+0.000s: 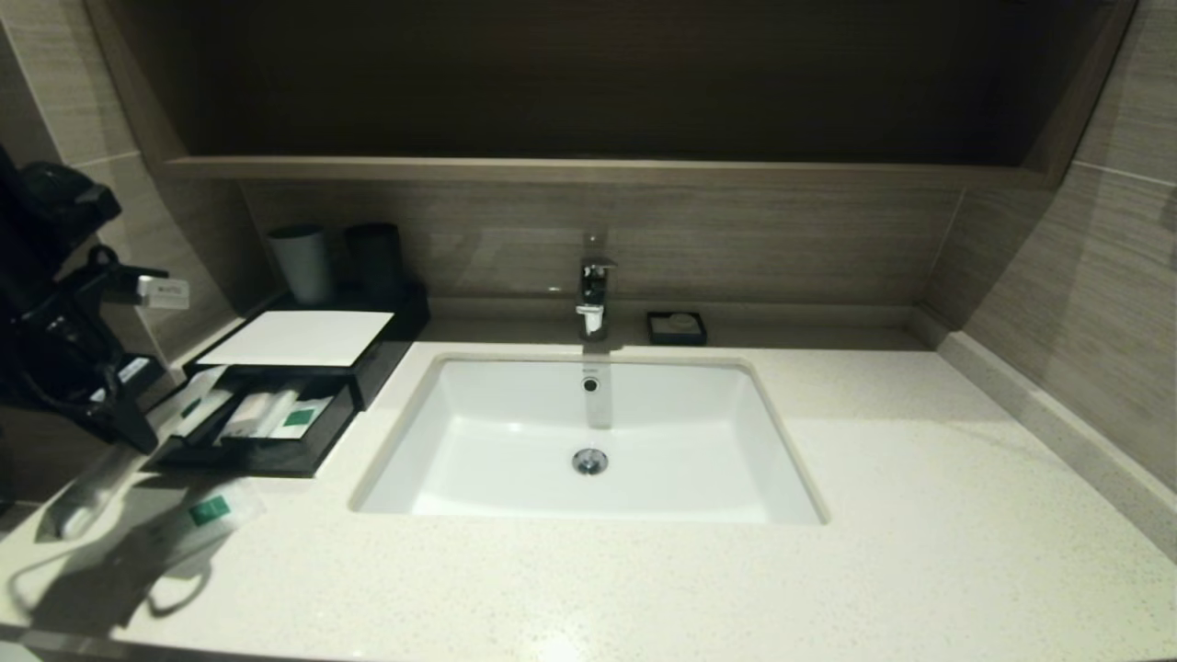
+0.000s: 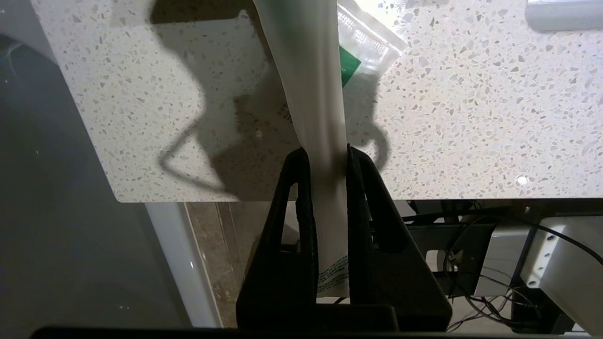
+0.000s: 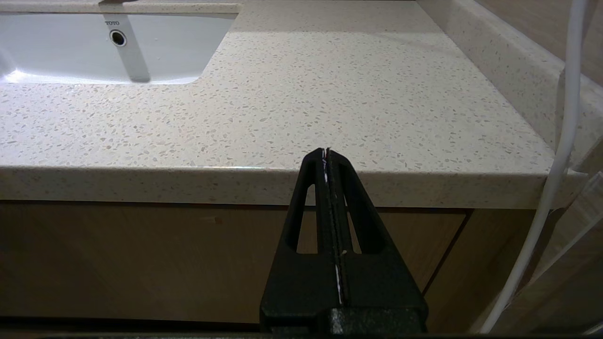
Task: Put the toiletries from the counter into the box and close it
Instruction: Place the bathroom toiletry into the drawer
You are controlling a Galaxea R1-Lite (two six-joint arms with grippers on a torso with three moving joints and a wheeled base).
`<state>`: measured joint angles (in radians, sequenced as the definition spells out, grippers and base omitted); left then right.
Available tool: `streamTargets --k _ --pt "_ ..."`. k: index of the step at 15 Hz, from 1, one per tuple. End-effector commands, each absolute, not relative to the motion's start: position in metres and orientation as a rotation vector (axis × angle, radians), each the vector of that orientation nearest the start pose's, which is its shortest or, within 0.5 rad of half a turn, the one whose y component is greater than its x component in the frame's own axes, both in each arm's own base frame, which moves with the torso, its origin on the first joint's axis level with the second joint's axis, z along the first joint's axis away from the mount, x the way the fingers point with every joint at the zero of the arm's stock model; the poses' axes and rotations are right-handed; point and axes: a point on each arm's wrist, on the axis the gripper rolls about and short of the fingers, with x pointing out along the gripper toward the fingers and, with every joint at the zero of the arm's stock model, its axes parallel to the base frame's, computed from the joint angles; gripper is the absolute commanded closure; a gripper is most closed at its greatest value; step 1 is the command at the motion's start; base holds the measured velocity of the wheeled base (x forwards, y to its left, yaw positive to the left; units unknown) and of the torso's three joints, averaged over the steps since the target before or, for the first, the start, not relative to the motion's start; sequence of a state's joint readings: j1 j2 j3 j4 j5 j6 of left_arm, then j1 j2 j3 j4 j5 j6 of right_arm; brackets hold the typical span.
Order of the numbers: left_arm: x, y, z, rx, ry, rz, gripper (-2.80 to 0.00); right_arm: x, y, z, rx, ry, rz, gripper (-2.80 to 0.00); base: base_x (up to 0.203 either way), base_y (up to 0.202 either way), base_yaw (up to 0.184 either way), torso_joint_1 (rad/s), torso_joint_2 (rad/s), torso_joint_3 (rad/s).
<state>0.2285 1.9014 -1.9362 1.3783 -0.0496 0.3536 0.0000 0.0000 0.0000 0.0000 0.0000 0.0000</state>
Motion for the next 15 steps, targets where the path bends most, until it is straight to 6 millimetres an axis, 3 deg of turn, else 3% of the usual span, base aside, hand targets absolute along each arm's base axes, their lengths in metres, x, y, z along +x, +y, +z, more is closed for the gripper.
streamTargets --k 1,15 --pt "0.29 0.066 0.259 0.108 1.366 -0.095 0.0 -0.023 0.0 0.075 0.0 0.0 0.0 0.0 0.0 0.0 0.0 0.0 0.0 0.0" --pt "0.322 0.073 0.225 0.092 1.413 -0.105 0.0 -0.023 0.0 0.075 0.0 0.0 0.0 0.0 0.0 0.0 0.0 0.0 0.0 0.0"
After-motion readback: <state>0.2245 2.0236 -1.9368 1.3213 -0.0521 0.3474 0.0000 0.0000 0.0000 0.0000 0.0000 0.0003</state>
